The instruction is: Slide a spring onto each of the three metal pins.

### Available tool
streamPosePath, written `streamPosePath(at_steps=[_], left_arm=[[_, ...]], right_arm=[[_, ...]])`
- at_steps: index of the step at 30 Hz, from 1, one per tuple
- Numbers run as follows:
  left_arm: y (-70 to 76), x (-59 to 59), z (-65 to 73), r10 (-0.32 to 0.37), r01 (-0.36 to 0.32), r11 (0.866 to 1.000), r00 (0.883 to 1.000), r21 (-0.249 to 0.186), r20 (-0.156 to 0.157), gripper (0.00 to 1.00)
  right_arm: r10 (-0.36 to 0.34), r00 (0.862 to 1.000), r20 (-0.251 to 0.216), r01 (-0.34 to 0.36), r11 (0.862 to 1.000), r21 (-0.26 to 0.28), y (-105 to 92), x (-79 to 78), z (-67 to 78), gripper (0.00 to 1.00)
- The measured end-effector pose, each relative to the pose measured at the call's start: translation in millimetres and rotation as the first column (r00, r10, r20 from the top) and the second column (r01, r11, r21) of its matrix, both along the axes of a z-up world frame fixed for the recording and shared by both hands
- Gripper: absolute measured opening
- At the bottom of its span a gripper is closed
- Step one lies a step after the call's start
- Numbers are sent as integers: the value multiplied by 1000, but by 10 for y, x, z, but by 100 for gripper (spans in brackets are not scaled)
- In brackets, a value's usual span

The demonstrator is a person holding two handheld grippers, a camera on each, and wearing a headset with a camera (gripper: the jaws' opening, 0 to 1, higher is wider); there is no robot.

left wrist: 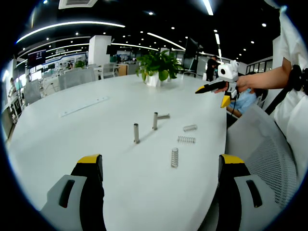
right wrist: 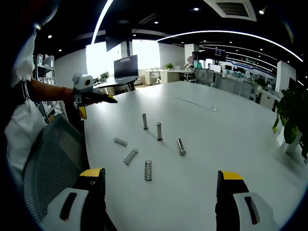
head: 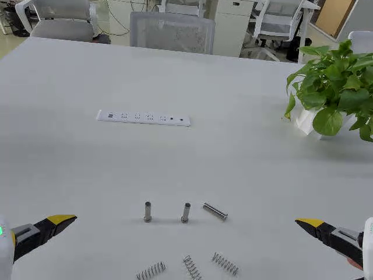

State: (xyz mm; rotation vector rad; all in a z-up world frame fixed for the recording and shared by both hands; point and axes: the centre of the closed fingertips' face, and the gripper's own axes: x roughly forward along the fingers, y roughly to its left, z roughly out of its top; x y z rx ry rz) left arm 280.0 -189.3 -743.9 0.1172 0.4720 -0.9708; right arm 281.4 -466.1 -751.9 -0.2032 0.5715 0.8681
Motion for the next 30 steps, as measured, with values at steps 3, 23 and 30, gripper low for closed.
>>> streamPosePath(at_steps=[3, 23, 30], left_arm=[[-4, 5, -11, -2, 2, 1000, 1000, 1, -3, 99], [-27, 26, -16, -14, 14, 1000, 1000, -11, -17, 99], [-43, 32, -5, -18, 18, 1000, 1000, -16, -17, 99]], right_arm=[[0, 1000, -1, 0, 1000, -1, 0, 10, -1, 95], [6, 1000, -13, -7, 1000, -10, -7, 55, -17, 95], [22, 1000, -15, -23, 1000, -20, 7, 109, 19, 95]])
